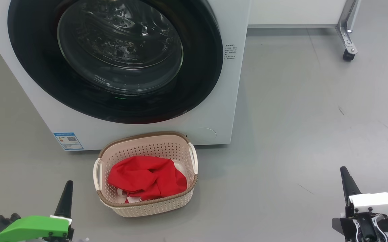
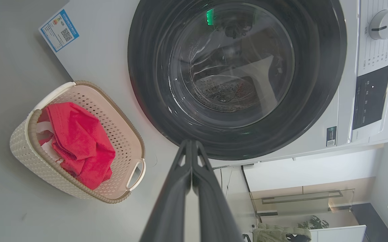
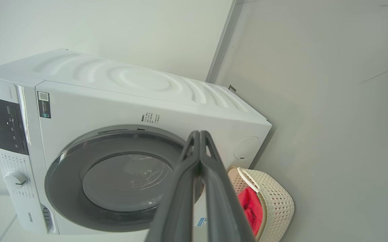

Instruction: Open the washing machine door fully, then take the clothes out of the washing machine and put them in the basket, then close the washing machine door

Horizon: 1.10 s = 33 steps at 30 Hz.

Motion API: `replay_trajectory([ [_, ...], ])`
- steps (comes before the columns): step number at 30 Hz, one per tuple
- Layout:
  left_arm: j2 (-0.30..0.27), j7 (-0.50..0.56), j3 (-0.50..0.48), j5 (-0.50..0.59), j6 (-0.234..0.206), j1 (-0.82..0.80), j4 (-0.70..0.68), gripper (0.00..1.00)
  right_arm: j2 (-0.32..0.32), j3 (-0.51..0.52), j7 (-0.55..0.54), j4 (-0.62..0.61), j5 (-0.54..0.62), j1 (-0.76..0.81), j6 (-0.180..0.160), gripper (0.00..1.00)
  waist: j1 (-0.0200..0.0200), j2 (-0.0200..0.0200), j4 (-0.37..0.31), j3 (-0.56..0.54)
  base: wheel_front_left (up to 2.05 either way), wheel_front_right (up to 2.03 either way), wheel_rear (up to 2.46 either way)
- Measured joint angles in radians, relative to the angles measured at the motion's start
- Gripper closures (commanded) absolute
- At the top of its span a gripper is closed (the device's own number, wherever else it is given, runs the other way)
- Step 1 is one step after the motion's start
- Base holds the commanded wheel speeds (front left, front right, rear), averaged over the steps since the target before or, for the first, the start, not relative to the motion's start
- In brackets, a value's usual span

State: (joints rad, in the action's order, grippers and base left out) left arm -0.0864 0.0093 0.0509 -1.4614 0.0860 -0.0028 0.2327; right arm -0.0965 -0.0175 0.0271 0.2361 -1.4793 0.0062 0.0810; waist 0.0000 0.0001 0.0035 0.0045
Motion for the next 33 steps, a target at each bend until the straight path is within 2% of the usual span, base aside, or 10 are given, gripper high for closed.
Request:
replay_trajectory([
  [16,0.0,0.035,-0.049,-0.2,0.027,-0.039,0.023,1.0,-0.013,0.035,-0.041,0.014,-0.21,-0.046,0.029,1.0,0.0,0.0,-0.003,-0.001,0.0,0.0,0.0],
  [33,0.0,0.039,-0.05,-0.202,0.034,-0.042,0.032,1.0,-0.015,0.038,-0.041,0.024,-0.219,-0.051,0.032,1.0,0.0,-0.0001,-0.003,-0.001,0.0,0.0,0.0],
])
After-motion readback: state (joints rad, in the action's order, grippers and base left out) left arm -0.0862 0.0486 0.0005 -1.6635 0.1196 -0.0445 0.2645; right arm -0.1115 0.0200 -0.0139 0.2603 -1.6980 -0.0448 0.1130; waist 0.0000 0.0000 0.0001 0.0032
